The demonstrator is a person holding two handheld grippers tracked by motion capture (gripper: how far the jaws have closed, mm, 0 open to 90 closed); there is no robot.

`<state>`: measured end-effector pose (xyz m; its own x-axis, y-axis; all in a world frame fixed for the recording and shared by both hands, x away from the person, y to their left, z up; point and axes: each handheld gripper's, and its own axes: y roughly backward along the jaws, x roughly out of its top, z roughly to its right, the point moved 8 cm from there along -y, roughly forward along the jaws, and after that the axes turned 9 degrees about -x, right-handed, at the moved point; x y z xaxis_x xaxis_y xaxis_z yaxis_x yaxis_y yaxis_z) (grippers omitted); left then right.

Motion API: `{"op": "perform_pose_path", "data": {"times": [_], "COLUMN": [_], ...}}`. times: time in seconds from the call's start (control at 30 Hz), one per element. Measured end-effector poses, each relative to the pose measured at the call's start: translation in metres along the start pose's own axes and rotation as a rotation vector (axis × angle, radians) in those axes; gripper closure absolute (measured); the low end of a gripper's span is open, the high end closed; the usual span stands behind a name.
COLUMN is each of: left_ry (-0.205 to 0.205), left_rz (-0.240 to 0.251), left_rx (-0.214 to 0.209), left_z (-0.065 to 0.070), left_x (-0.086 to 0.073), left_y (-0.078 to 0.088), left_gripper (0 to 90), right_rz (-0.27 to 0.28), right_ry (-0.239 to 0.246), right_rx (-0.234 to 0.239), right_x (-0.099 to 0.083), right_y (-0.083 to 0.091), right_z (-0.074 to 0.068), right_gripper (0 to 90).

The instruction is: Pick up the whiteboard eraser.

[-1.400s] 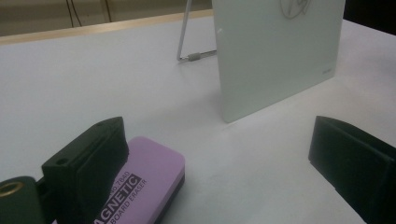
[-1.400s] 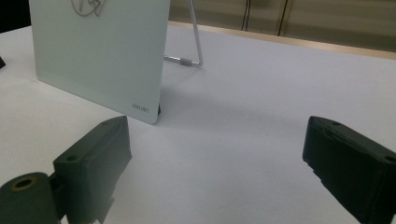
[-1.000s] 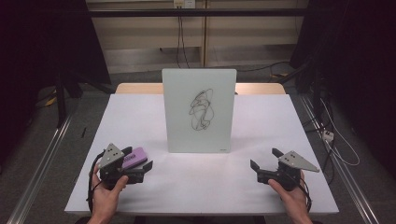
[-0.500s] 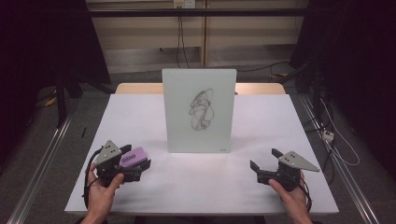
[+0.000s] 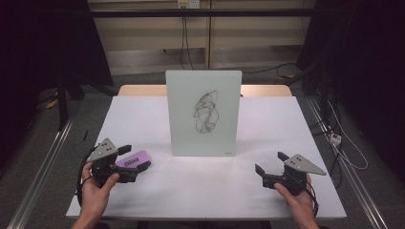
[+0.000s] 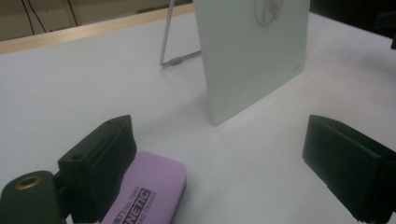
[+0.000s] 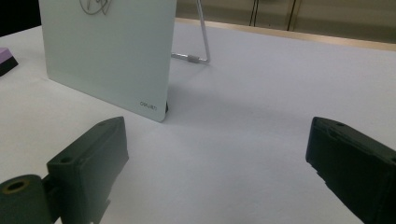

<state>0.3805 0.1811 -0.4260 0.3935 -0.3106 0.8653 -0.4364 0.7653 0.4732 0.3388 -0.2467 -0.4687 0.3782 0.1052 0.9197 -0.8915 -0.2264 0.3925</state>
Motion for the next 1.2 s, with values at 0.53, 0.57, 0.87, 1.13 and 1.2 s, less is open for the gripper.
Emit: {"op": "perform_pose_path", "data": {"times": [0.53, 0.57, 0.87, 1.13, 1.2], "left_ry": [-0.055, -0.060, -0.066, -0.045, -0.041], "left_rz": [-0.103, -0.130, -0.215, -0.287, -0.290], "left_rx": [-0.087, -0.076, -0.069, -0.043, -0.033], "left_z": [0.002, 0.001, -0.009, -0.028, -0.031], "left_x": [0.012, 0.010, 0.006, -0.002, 0.000], "left_y": [0.000, -0.001, -0.002, -0.007, -0.008], "left_gripper": [8.5, 8.9, 10.6, 10.6, 9.9], "right_rz": [-0.007, -0.008, -0.015, -0.021, -0.020], "right_ry": [-0.005, 0.000, 0.002, 0.001, 0.002], "right_rx": [0.009, 0.006, 0.010, 0.017, 0.022], "right_x": [-0.001, -0.001, -0.002, -0.002, -0.002], "right_y": [0.001, 0.001, 0.000, -0.001, -0.001], "right_z": [-0.002, -0.001, -0.002, -0.003, -0.003], "right_gripper": [5.7, 5.7, 5.7, 5.7, 5.7]}}
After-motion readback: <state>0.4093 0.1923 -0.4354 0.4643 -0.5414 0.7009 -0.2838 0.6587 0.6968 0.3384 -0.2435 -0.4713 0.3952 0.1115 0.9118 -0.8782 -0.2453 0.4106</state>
